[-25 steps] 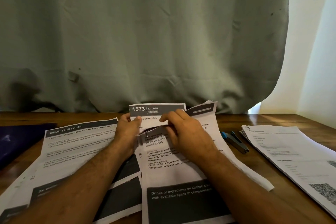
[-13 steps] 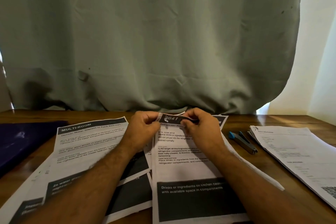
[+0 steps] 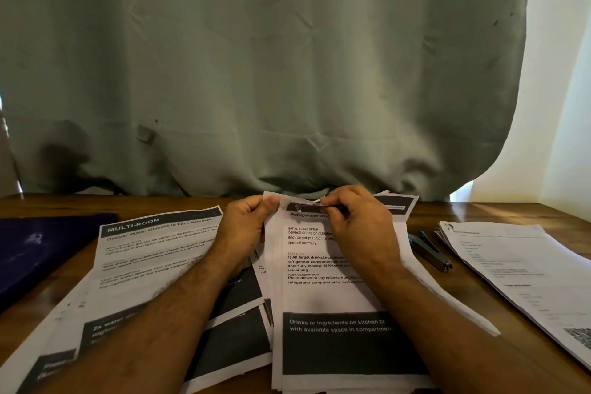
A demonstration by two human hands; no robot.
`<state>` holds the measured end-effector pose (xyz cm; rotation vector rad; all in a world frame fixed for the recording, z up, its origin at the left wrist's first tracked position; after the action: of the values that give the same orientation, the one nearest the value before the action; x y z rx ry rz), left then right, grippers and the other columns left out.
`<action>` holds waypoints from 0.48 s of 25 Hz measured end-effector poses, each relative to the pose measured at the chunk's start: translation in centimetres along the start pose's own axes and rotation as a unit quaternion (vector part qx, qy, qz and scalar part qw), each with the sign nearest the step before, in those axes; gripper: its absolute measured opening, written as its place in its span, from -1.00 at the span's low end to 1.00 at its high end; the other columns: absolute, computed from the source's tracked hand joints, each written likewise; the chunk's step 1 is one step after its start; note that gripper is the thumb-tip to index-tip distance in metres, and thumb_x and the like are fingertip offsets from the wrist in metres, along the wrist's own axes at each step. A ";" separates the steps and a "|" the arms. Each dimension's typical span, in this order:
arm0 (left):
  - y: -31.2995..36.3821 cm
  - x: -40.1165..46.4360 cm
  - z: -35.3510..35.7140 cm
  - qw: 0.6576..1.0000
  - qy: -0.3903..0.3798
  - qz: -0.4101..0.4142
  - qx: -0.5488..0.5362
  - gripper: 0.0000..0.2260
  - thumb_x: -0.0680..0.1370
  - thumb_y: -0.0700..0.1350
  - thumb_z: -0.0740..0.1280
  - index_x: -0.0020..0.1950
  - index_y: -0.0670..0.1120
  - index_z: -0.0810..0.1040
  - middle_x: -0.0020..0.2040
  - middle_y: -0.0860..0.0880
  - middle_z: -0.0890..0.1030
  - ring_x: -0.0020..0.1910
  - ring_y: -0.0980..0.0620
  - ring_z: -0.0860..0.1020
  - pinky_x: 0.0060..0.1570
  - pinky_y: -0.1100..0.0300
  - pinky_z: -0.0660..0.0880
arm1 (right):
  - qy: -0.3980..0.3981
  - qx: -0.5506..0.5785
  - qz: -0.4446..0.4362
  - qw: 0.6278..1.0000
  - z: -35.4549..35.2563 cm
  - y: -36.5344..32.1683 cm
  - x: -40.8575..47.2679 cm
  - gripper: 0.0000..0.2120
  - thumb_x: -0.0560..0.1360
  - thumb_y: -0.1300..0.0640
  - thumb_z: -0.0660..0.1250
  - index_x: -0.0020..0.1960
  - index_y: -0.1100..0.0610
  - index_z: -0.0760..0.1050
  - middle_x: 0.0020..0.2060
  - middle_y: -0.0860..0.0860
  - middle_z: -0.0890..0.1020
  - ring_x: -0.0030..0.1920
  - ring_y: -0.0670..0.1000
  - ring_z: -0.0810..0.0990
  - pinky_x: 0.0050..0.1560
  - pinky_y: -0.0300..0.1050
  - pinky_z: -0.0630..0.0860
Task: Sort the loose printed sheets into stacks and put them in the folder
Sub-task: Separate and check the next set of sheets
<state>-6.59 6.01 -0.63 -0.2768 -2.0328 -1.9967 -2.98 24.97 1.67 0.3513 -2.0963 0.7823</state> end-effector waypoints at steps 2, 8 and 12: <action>-0.4 0.3 -0.2 0.999 0.028 -0.025 -0.015 -0.82 0.65 -0.01 0.28 0.11 -0.01 0.65 -0.05 -0.06 0.75 -0.06 -0.09 0.73 0.04 -0.18 0.64 | 0.006 -0.028 -0.038 0.999 -0.3 -0.4 -0.1 -0.92 0.53 0.11 0.38 -0.01 0.04 0.64 0.02 -0.10 0.55 -0.11 -0.10 0.56 -0.04 -0.20 0.56; -1.0 0.9 -0.6 0.988 0.100 -0.071 -0.095 -0.81 0.69 0.01 0.20 0.10 0.00 0.58 -0.05 -0.07 0.74 -0.12 -0.07 0.73 -0.08 -0.11 0.68 | -0.131 -0.068 -0.154 0.977 -0.9 -1.3 -1.1 -0.88 0.49 0.08 0.40 0.00 0.07 0.64 -0.05 -0.07 0.60 -0.17 -0.10 0.57 -0.10 -0.18 0.59; -1.1 1.0 -0.3 0.984 0.117 -0.074 -0.110 -0.81 0.70 0.02 0.17 0.07 0.02 0.56 -0.04 -0.07 0.72 -0.06 -0.09 0.72 0.01 -0.17 0.65 | -0.141 -0.070 -0.187 0.970 -0.9 -1.9 -1.4 -0.86 0.48 0.09 0.42 0.00 0.10 0.65 -0.04 -0.02 0.60 -0.18 -0.02 0.60 -0.15 -0.15 0.58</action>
<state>-7.86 5.58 -1.31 0.0669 -1.7380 -2.2278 -0.60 24.06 1.78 0.7913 -2.2371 0.3755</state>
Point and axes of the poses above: each hand's wrist, its own x-axis towards the middle knuckle, its own z-axis out of the palm, y = z × x, the point moved 3 cm from there along x, towards the middle knuckle
